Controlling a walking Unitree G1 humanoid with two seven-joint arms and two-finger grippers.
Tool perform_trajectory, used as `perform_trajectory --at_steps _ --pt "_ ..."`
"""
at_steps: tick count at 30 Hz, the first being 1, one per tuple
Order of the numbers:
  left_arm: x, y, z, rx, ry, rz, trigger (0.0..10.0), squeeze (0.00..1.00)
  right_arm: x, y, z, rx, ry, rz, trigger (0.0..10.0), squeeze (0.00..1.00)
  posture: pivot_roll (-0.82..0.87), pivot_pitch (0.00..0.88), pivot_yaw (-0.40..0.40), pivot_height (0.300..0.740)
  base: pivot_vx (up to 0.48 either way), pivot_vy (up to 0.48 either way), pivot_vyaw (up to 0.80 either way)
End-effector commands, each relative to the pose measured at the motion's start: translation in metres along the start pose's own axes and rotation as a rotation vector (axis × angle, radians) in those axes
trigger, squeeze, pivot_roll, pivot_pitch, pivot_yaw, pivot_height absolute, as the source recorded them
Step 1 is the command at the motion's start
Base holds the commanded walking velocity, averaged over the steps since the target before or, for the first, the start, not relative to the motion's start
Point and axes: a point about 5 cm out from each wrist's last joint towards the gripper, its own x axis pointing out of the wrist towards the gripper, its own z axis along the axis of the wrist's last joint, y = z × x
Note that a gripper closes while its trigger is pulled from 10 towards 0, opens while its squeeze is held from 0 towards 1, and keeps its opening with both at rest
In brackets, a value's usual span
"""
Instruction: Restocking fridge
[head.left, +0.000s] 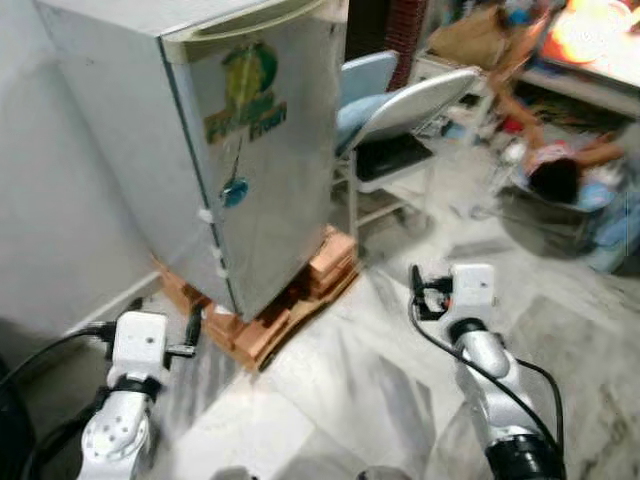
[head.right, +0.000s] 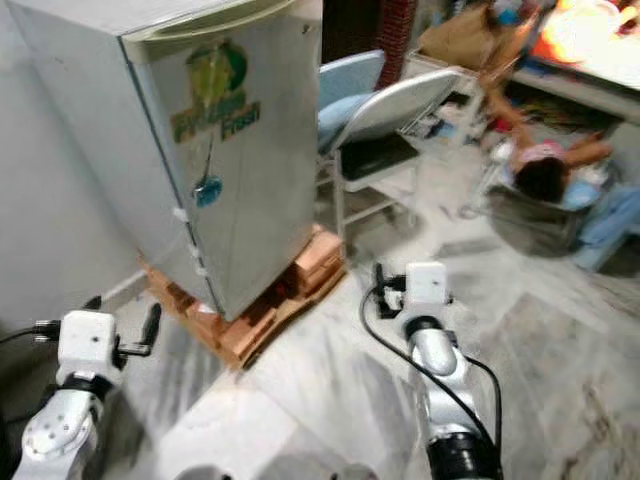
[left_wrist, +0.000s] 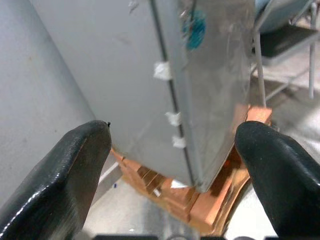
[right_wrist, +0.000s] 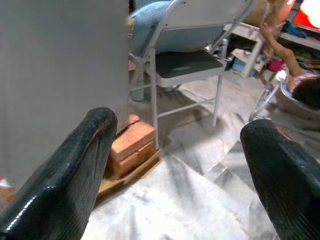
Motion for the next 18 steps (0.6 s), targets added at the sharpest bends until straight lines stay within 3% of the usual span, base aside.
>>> perform_trajectory --at_steps 1,10,14,16,18 --pt "0.002 -0.006 0.005 -0.010 -0.022 -0.015 10.0 0.00 0.000 -0.007 0.002 -0.014 -0.008 -0.016 10.0 0.00 0.00 0.033 -0.013 0.740 0.000 0.461 0.00" --pt "0.003 -0.016 0.011 0.006 -0.057 -0.053 10.0 0.00 -0.003 -0.009 0.001 -0.001 -0.003 -0.019 10.0 0.00 0.00 0.032 -0.017 0.740 0.172 0.416 0.00" --pt "0.002 -0.015 0.010 0.013 -0.051 -0.039 10.0 0.00 -0.017 -0.010 -0.003 0.015 -0.002 -0.001 10.0 0.00 0.00 0.033 -0.021 0.740 0.265 0.380 0.00" --pt "-0.001 -0.011 0.005 0.014 -0.028 -0.007 10.0 0.00 -0.033 -0.013 -0.008 -0.011 0.001 0.025 10.0 0.00 0.00 0.038 -0.019 0.740 0.000 0.000 0.00" --pt "-0.002 -0.012 0.004 0.014 -0.028 -0.010 10.0 0.00 -0.035 -0.015 -0.010 -0.010 0.008 0.034 10.0 0.00 0.00 0.039 -0.019 0.740 0.000 0.000 0.00"
